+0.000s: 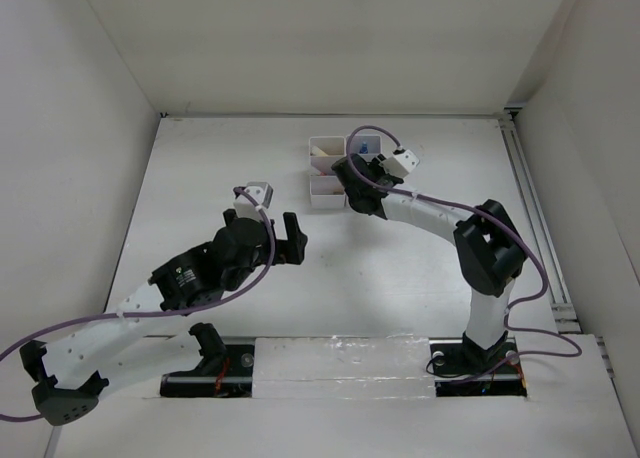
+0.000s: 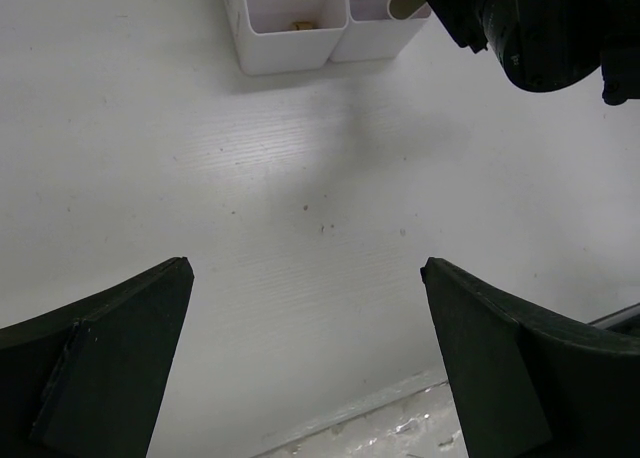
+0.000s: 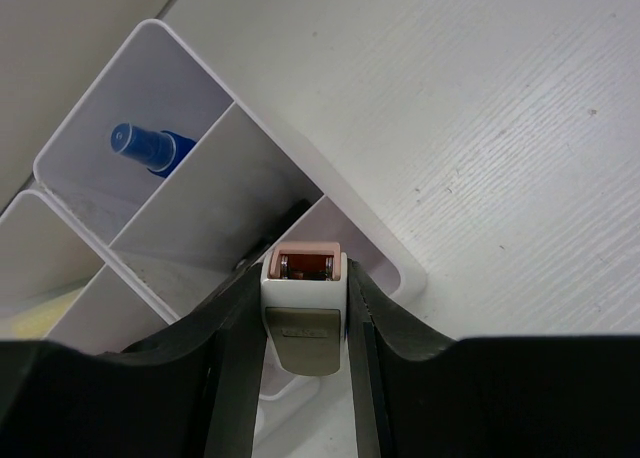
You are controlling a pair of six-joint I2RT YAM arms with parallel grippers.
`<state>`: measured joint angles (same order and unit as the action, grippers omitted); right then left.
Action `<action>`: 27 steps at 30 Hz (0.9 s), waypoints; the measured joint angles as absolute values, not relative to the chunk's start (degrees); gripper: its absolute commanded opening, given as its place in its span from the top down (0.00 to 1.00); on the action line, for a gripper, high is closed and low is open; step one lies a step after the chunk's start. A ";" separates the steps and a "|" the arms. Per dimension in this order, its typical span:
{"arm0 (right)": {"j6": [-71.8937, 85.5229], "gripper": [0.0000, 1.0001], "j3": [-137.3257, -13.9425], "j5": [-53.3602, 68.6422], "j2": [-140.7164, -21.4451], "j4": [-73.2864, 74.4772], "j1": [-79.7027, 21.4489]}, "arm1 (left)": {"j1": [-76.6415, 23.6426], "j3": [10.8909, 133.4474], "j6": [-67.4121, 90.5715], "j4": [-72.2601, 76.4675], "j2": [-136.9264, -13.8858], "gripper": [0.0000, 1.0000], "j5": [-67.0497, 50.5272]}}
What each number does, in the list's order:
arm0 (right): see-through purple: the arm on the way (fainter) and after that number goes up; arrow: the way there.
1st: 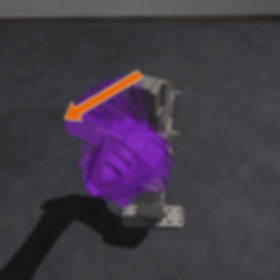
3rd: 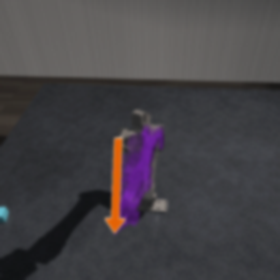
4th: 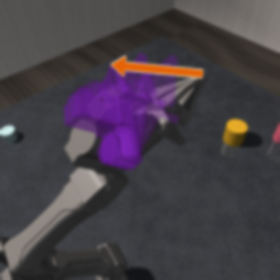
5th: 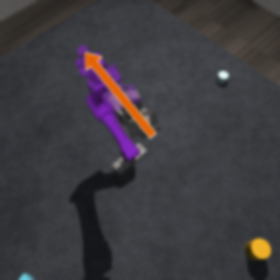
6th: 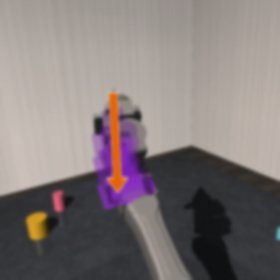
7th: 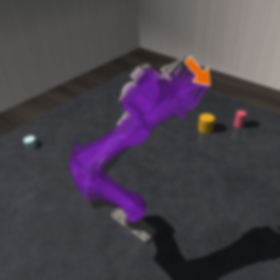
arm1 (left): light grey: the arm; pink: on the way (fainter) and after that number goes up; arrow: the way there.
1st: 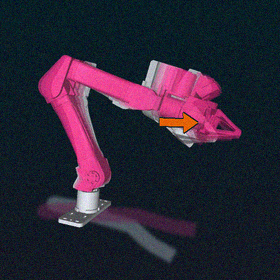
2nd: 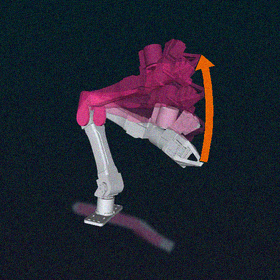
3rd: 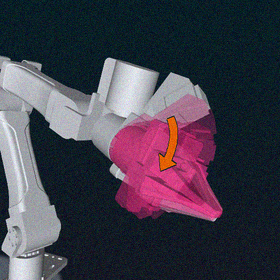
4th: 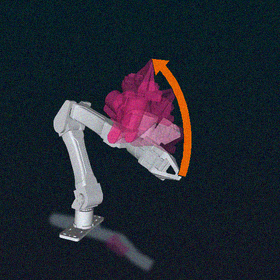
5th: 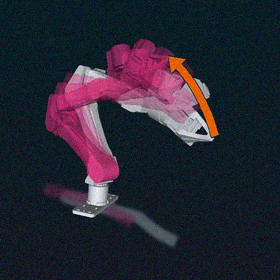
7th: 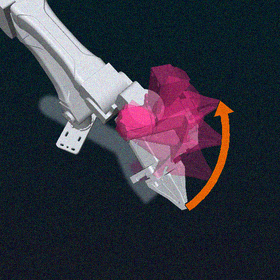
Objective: Sort the stationery into containers
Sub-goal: Place the stapler in the storage box.
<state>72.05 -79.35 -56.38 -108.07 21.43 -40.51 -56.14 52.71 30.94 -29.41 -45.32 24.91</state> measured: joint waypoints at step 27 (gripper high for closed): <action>76.84 0.81 -79.35 -56.62 -109.62 21.80 -40.51 | -56.14 52.25 28.93 -28.08 -45.36 0.00 20.78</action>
